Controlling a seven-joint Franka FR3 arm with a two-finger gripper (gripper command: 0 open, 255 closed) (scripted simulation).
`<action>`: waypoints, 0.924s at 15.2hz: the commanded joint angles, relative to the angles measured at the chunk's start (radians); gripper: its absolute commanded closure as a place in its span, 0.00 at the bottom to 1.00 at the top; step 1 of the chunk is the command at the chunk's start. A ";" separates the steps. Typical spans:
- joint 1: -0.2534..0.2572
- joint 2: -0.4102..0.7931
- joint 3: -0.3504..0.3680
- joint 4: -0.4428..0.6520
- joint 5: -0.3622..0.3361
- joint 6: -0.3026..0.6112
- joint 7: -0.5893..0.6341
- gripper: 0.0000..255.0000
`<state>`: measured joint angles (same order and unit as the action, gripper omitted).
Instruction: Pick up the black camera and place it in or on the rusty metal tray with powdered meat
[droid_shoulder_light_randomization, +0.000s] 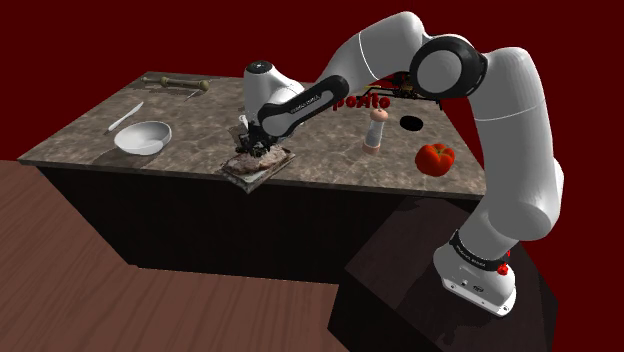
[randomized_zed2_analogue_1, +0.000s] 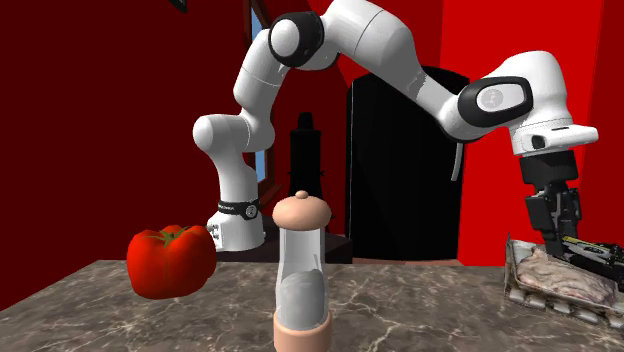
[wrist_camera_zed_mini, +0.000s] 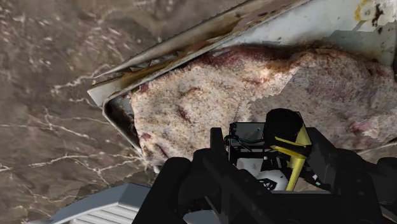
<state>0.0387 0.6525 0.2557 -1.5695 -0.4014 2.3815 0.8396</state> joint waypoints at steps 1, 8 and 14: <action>0.000 0.001 0.000 0.000 0.000 0.000 0.000 1.00; -0.003 -0.025 0.006 -0.009 0.007 -0.017 -0.004 0.00; -0.011 -0.094 0.024 -0.028 0.030 -0.066 -0.015 0.00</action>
<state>0.0269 0.5597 0.2792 -1.5977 -0.3724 2.3177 0.8244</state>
